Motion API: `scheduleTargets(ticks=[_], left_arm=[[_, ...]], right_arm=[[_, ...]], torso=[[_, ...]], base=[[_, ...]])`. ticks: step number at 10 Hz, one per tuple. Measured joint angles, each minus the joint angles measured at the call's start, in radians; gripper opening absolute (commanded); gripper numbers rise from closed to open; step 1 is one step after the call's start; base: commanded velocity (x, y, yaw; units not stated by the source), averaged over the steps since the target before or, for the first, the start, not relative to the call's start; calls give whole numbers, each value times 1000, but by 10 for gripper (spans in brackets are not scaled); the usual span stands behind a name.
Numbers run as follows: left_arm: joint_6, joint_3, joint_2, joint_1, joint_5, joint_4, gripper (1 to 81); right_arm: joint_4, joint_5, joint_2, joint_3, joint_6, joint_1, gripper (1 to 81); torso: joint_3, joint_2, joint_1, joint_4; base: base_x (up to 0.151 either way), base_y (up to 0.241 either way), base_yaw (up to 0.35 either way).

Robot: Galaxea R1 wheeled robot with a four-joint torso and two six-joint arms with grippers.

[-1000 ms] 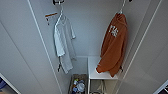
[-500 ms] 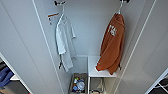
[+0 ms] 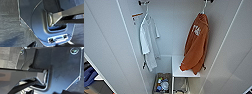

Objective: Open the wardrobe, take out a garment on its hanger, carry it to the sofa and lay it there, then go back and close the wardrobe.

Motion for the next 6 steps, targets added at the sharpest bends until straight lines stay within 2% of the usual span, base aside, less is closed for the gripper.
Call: scheduleTargets(ticks=[1, 3, 4, 5, 6], left_arm=[[0, 0, 0, 1, 1, 0, 811], [0, 0, -9, 0, 1, 0, 811], [0, 0, -14, -2, 1, 0, 811], [0, 0, -14, -6, 2, 0, 811], [0, 0, -11, -11, 1, -1, 811]], right_arm=[[-57, -19, 1, -3, -23, 33, 811], [-249, -104, 18, -13, -49, 100, 811], [-294, -126, 23, -13, -55, 124, 811], [-302, -134, 22, -16, -54, 134, 811], [-290, -139, 19, -23, -21, 128, 811]], torso=[[0, 0, 0, 0], [0, 0, 0, 0], [0, 0, 0, 0], [0, 0, 1, 0], [0, 0, 1, 0]], base=[[0, 0, 0], [0, 0, 0], [0, 0, 0], [0, 0, 0], [0, 0, 0]])
